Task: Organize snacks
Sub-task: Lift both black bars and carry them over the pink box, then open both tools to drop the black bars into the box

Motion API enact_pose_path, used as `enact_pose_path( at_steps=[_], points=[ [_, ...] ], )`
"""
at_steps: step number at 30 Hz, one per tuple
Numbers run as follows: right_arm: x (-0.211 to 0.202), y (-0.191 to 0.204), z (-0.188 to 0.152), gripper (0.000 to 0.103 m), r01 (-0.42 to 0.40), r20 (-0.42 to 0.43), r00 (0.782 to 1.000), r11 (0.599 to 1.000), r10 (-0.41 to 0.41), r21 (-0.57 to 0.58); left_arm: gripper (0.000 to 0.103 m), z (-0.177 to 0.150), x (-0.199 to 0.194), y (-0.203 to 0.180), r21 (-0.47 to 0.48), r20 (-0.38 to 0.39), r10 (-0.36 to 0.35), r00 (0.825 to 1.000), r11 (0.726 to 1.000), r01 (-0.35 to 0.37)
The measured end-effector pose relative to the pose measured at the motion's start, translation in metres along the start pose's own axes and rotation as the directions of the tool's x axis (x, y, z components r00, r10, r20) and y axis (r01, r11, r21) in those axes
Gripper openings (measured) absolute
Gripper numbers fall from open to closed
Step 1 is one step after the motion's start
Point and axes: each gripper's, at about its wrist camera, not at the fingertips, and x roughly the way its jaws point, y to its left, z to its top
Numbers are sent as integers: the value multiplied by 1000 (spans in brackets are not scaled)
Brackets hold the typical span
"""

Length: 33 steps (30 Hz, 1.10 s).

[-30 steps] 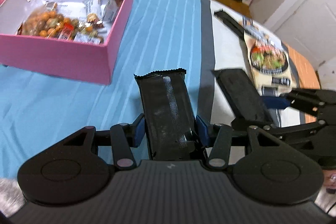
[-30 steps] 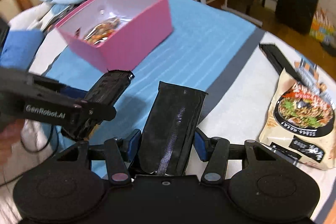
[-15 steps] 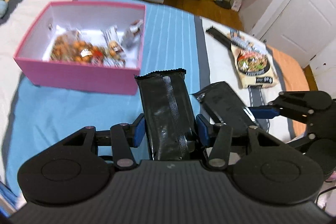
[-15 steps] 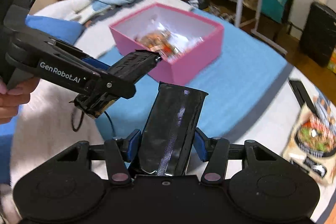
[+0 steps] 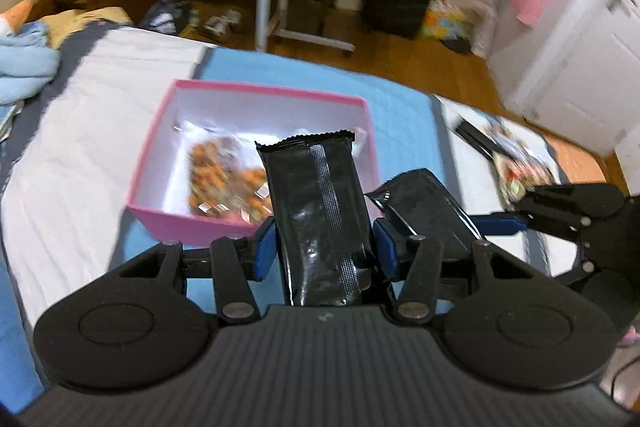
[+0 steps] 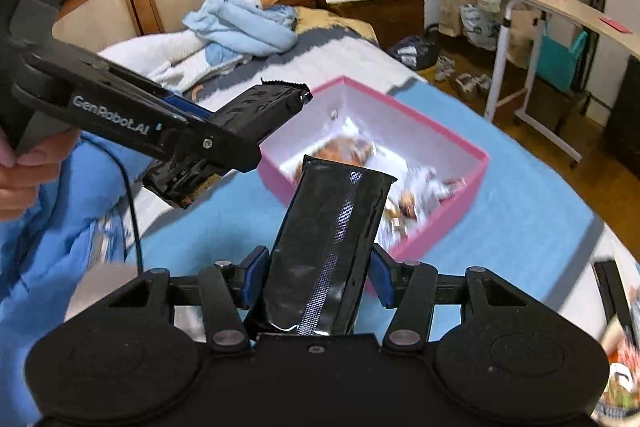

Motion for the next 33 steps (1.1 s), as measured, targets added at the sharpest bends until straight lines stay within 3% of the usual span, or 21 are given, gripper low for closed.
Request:
enact_pose_path(
  at_steps=[7,12,21,31,33],
  points=[
    [62,-27,47,59,-18,46,999,999,16,32,50,34,39,44,84,27,20,999,996,-22],
    [113,-40,64,59,-6,18,1000,1000,6,-11,50,48,80,63,137,29,43,999,989,-47],
    [190,-68,83,59,35,-71,996,990,-45,-134,50,50,169,90,162,-71,135,988,979,-122],
    [226,-74,81,60,16,-132,990,964,-53,-265,53,56,193,112,137,-76,130,989,983,-119],
    [225,-75,81,72,41,-119,990,964,-75,-263,57,55,194,115,113,-70,131,989,986,-122]
  ],
)
